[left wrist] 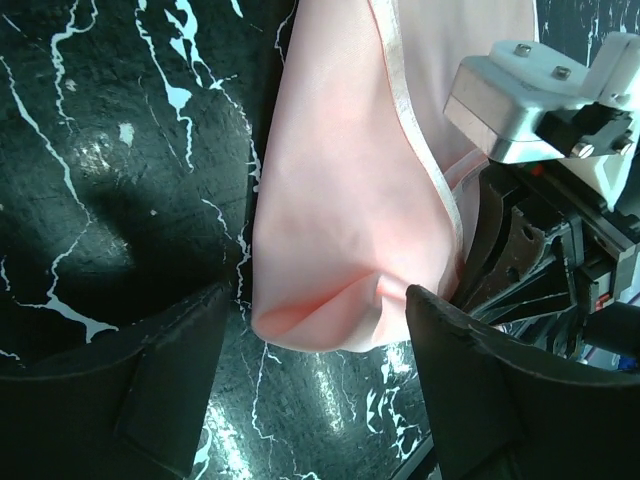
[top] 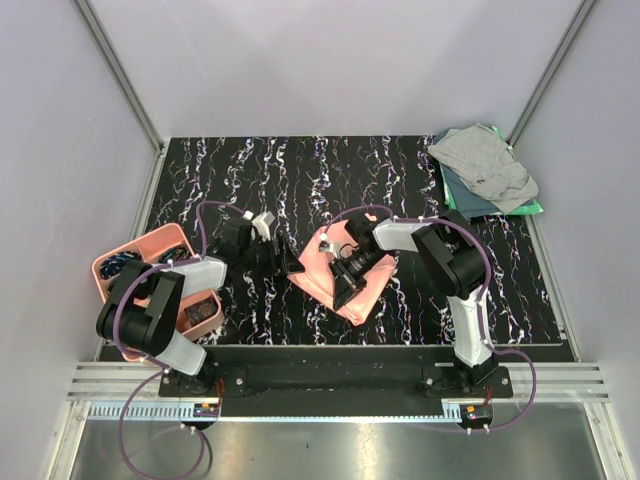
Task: Fold the napkin, place the utensils inside, and roll it up
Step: Roll the napkin with the utensil
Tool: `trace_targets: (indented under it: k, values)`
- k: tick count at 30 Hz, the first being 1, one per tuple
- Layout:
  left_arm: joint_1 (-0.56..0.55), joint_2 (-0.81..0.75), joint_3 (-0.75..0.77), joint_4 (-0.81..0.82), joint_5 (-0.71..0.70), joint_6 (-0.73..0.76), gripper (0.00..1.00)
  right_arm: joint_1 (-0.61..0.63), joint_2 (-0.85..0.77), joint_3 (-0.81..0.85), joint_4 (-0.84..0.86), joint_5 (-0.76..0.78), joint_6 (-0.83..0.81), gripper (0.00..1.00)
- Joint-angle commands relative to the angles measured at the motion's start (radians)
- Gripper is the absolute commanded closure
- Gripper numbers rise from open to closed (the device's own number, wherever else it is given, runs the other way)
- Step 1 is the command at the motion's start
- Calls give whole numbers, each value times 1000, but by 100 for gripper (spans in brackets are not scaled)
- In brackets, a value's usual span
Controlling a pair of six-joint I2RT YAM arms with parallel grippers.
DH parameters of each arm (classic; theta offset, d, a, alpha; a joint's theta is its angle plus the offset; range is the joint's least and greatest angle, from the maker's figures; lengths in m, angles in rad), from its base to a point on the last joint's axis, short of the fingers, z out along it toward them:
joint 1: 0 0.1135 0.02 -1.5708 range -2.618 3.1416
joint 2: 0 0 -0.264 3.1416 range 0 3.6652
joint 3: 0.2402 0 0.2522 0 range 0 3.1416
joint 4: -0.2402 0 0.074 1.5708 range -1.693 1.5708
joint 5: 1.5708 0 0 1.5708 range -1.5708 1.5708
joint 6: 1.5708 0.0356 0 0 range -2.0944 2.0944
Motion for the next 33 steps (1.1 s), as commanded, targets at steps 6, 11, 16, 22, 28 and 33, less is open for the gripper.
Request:
trace_targets:
  k: [6,11,16,22,28,33]
  values:
    - [10,61,-23,184,53,0,37,-9,17,39,-23,-31,-3,100]
    - [10,84,-40,231,63,-20,48,-10,20,42,-27,-31,-3,100]
    - [10,108,-36,236,53,-15,66,-9,23,43,-30,-28,-1,100]
    - [10,118,-36,222,67,-9,90,-10,9,39,-36,0,5,100]
    - [10,105,-39,205,63,0,100,-10,3,47,-34,0,22,94]
    - [10,93,-10,133,41,5,100,-12,-102,42,-36,85,63,67]
